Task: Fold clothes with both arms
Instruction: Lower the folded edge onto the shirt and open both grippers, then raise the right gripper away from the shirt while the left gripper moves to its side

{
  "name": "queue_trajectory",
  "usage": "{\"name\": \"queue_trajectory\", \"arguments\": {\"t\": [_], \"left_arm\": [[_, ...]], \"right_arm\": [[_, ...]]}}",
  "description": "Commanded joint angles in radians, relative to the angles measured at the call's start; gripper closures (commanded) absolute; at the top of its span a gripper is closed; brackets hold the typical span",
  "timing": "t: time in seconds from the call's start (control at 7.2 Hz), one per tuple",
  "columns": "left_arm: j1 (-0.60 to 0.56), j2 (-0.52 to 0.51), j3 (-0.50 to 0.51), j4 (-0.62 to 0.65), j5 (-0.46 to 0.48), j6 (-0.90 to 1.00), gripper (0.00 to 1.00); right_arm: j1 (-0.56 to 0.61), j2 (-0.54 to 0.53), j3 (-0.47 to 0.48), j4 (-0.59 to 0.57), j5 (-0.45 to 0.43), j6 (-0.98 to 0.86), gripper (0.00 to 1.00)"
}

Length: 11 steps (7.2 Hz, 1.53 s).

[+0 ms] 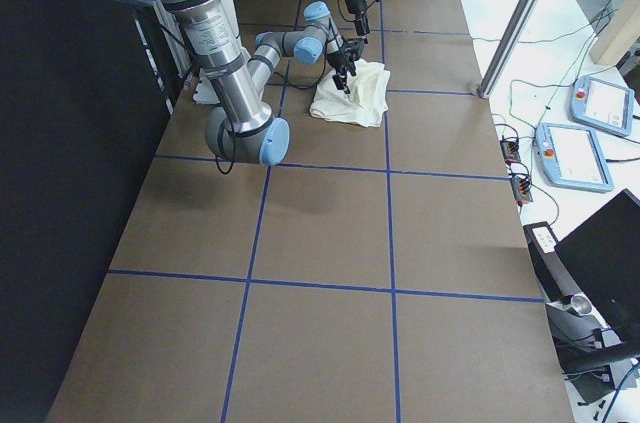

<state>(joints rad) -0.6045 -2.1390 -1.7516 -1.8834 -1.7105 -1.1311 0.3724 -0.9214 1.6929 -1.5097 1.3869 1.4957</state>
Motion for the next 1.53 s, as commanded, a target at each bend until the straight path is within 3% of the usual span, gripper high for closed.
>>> {"name": "queue_trajectory", "arguments": {"t": [0.0, 0.42, 0.69, 0.83, 1.11, 1.39], "left_arm": [[-0.001, 0.005, -0.002, 0.000, -0.001, -0.003, 0.00], [0.000, 0.005, -0.003, 0.000, -0.001, -0.004, 0.00], [0.000, 0.007, -0.002, -0.002, -0.001, -0.004, 0.00], [0.002, 0.005, -0.002, 0.000, -0.001, -0.006, 0.00], [0.003, 0.005, -0.003, 0.000, -0.001, -0.007, 0.00], [0.002, 0.014, -0.003, -0.060, -0.003, 0.007, 0.00]], "right_arm": [[-0.059, -0.004, -0.030, -0.001, -0.077, -0.129, 0.00], [-0.020, 0.004, -0.105, -0.004, -0.078, -0.170, 0.00], [0.069, 0.006, -0.159, -0.003, -0.068, -0.186, 0.00], [0.136, 0.004, -0.174, -0.003, -0.004, -0.218, 0.00], [0.213, -0.001, -0.205, -0.001, 0.037, -0.241, 0.00], [0.308, 0.010, -0.176, 0.059, 0.261, -0.259, 0.00]]}}
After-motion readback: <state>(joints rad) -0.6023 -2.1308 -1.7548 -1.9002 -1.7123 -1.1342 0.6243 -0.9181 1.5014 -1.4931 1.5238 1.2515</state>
